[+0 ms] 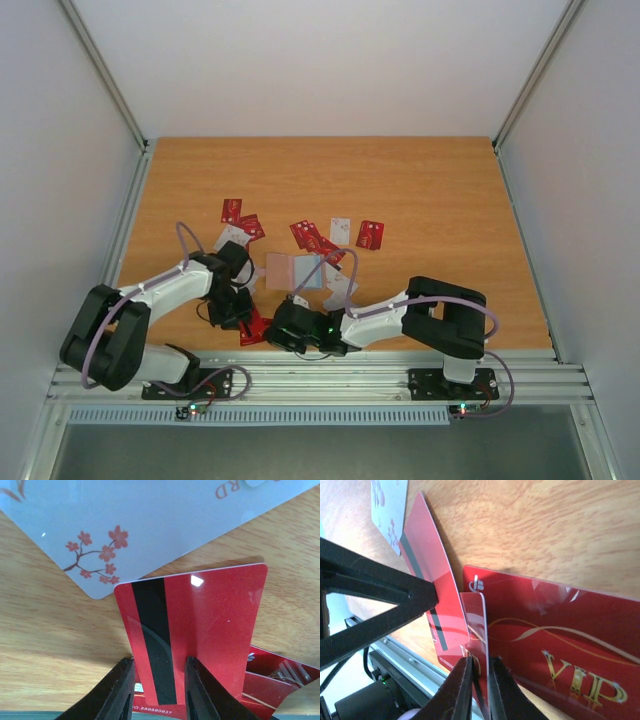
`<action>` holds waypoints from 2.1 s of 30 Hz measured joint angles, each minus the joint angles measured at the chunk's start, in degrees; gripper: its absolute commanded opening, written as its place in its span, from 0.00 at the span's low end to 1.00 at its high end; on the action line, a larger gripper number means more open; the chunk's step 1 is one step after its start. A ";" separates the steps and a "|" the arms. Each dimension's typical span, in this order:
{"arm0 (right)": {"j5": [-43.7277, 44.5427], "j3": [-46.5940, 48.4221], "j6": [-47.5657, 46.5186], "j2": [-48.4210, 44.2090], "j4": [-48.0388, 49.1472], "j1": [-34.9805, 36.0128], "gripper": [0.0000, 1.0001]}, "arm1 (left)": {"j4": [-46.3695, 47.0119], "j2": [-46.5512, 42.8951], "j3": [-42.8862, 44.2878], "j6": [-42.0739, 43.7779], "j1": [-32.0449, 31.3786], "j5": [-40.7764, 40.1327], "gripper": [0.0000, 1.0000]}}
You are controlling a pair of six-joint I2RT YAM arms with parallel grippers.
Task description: Put the credit cards into the card holder
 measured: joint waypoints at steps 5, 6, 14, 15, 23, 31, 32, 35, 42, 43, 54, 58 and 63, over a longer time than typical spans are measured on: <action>-1.68 0.00 -0.52 0.11 0.81 -1.25 0.01 | -0.17 0.26 0.17 -0.04 0.11 0.15 0.32; -2.05 0.00 -0.55 0.11 0.92 -1.49 0.01 | -0.17 0.26 0.17 -0.07 0.11 0.15 0.33; -5.14 -1.60 -0.52 -1.75 1.62 -3.85 0.01 | 0.22 -1.40 0.15 -1.42 0.04 0.15 0.43; -5.35 -1.92 -0.57 -2.60 1.09 -4.22 0.01 | 0.24 -1.55 0.17 -1.51 0.04 0.02 0.44; -8.50 -3.45 -3.26 -13.29 -10.21 -8.72 0.01 | -1.75 -3.65 3.54 -1.44 0.04 -3.06 0.56; -14.62 -1.18 -13.64 -23.19 -29.20 -15.47 0.01 | -6.36 -8.20 9.44 -0.46 0.04 -5.92 0.66; -15.76 -0.09 -15.61 -24.28 -31.76 -16.50 0.01 | -7.17 -8.94 10.38 0.04 0.04 -6.29 0.67; -19.28 3.45 -21.46 -27.21 -38.71 -20.44 0.01 | -8.68 -11.34 13.29 2.82 0.04 -7.15 0.70; -32.17 13.79 -37.81 -29.90 -52.19 -33.68 0.01 | -6.73 -18.29 18.64 13.09 0.04 -1.86 0.74; -34.82 15.32 -40.30 -29.88 -53.72 -35.45 0.01 | -6.08 -18.82 19.52 14.86 0.04 -0.31 0.75; -56.96 31.17 -60.83 -25.16 -64.52 -42.34 0.01 | 0.13 -19.93 30.73 28.06 -0.17 17.31 0.75; -62.86 32.79 -64.37 -22.80 -65.85 -43.06 0.01 | 0.35 -18.12 34.56 30.03 -0.17 25.09 0.69; -68.83 36.13 -67.71 -20.39 -66.27 -43.19 0.01 | 1.18 -14.73 37.40 29.77 -0.17 36.22 0.62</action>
